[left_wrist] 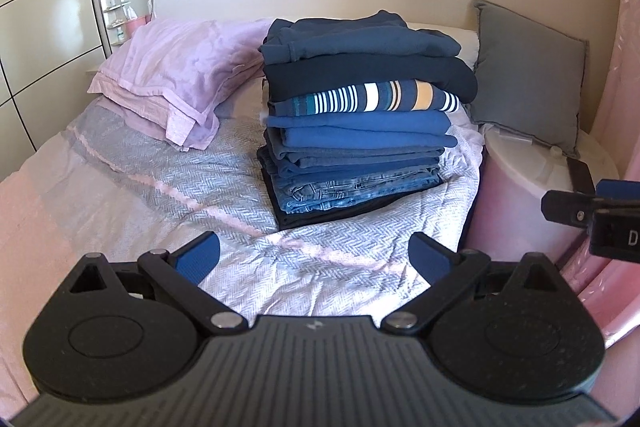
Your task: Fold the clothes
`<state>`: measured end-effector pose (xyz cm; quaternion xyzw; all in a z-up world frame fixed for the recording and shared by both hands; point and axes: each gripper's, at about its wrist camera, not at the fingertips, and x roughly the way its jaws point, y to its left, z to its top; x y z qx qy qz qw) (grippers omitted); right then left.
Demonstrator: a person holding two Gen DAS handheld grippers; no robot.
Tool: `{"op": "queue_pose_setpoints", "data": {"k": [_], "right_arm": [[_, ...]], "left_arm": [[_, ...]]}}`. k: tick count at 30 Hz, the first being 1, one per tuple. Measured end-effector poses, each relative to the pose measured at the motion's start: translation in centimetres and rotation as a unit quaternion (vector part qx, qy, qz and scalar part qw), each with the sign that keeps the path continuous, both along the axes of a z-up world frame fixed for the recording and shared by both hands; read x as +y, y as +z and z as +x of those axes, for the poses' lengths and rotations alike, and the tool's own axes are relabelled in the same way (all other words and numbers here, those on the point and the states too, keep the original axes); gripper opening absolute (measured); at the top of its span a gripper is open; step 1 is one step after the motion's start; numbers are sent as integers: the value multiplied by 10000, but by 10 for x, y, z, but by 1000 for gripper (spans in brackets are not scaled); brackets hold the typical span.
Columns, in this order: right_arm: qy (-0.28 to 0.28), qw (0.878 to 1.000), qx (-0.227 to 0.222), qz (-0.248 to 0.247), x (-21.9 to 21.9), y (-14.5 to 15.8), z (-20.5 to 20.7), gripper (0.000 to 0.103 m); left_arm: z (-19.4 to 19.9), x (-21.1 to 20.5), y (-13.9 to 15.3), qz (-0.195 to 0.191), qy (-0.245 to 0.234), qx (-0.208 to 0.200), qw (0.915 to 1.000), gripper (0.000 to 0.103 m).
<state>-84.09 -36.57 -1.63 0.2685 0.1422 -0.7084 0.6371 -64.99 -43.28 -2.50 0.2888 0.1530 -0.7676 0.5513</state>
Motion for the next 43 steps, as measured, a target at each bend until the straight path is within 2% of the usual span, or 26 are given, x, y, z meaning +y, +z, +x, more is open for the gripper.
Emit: {"op": "queue_pose_setpoints", "data": {"k": [43], "right_arm": [[173, 9997, 92, 135, -5, -13, 8, 77]], "left_arm": [[-12, 1, -11, -67, -21, -38, 10000, 100]]}}
